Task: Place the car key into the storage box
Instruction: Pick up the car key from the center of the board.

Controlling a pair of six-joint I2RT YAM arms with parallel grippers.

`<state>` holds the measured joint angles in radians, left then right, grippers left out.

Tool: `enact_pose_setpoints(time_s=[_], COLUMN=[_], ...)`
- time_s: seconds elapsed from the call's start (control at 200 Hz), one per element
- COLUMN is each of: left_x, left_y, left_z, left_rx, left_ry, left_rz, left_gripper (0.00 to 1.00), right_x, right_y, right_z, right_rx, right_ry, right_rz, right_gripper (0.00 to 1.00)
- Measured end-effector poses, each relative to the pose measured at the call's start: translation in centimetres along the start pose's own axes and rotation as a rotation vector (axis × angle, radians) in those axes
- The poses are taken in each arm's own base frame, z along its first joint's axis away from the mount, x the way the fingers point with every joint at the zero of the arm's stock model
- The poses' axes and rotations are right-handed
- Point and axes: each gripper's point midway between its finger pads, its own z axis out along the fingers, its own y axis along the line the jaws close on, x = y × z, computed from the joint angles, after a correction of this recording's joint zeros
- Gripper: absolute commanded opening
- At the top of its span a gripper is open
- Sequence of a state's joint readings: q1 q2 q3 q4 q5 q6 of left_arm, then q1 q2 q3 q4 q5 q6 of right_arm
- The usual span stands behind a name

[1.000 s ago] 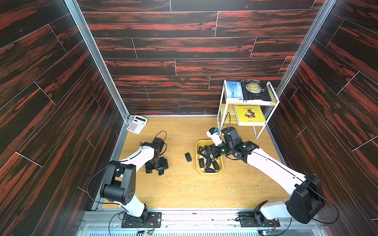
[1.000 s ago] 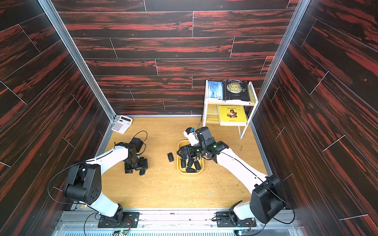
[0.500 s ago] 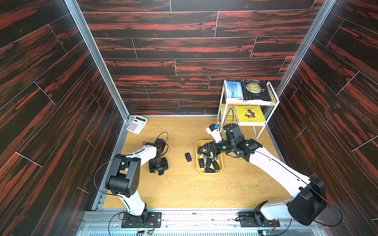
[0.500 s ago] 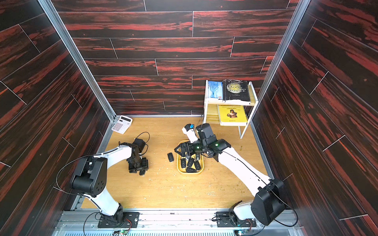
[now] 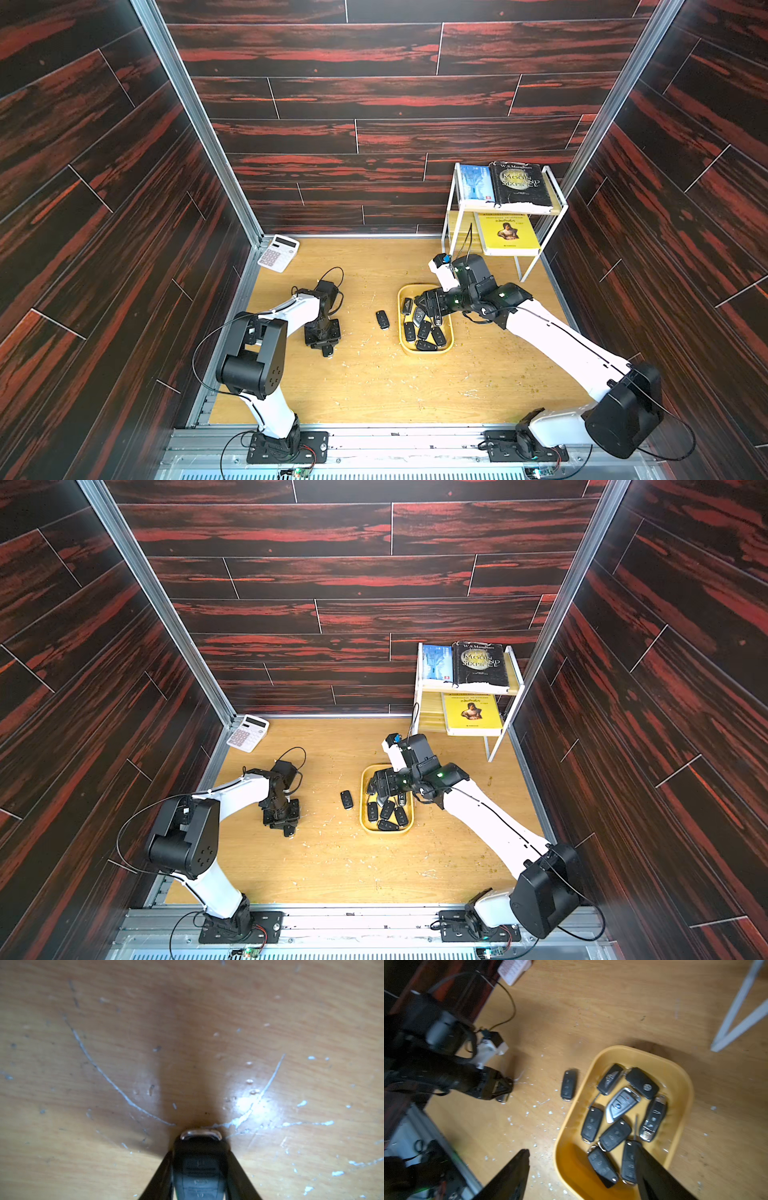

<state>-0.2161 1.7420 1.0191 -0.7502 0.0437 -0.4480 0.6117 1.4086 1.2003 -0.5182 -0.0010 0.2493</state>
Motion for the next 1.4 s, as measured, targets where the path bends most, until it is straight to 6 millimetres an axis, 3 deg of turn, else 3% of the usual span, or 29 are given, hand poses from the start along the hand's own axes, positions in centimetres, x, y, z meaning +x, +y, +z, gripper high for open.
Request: enact_pose_setpoints(time_s=[0.08, 0.286, 0.446, 0.606, 0.797, 0.887, 1.002, 1.147, 1.403], left_x=[0.0, -0.3, -1.0, -1.8, -3.3, -3.2, -2.5, -1.6, -0.5], left_y=[0.0, -0.4, -1.3, -2.6, -5.4, -6.5, -8.0, -10.3, -14.3], left_z=[-0.1, -0.6, -3.5, -8.6, -17.6, -21.5, -24.8, -25.7, -23.9], left_rx=[0.0, 0.027, 0.09, 0.191, 0.362, 0.441, 0.528, 0.587, 0.62], left_ry=[-0.001, -0.026, -0.117, -0.258, -0.474, -0.558, -0.613, -0.601, -0.519], left_rz=[0.003, 0.016, 0.039, 0.078, 0.153, 0.19, 0.237, 0.31, 0.408], left_gripper=[0.13, 0.12, 0.13, 0.16, 0.21, 0.21, 0.21, 0.22, 0.21], right_x=[0.6, 3.2, 4.8, 4.7, 4.9, 5.5, 6.2, 7.0, 9.1], right_y=[-1.7, -5.3, -7.0, -7.9, -8.5, -8.9, -9.3, -9.7, -9.9], right_z=[0.5, 2.3, 2.8, 2.9, 3.1, 3.3, 3.5, 3.8, 5.3], right_rx=[0.085, 0.243, 0.286, 0.289, 0.277, 0.275, 0.272, 0.263, 0.234], right_ry=[0.015, 0.086, 0.12, 0.111, 0.107, 0.118, 0.132, 0.144, 0.192], right_rz=[0.006, 0.022, 0.059, 0.095, 0.125, 0.138, 0.157, 0.172, 0.195], right_gripper=[0.79, 0.79, 0.77, 0.7, 0.58, 0.51, 0.49, 0.47, 0.37])
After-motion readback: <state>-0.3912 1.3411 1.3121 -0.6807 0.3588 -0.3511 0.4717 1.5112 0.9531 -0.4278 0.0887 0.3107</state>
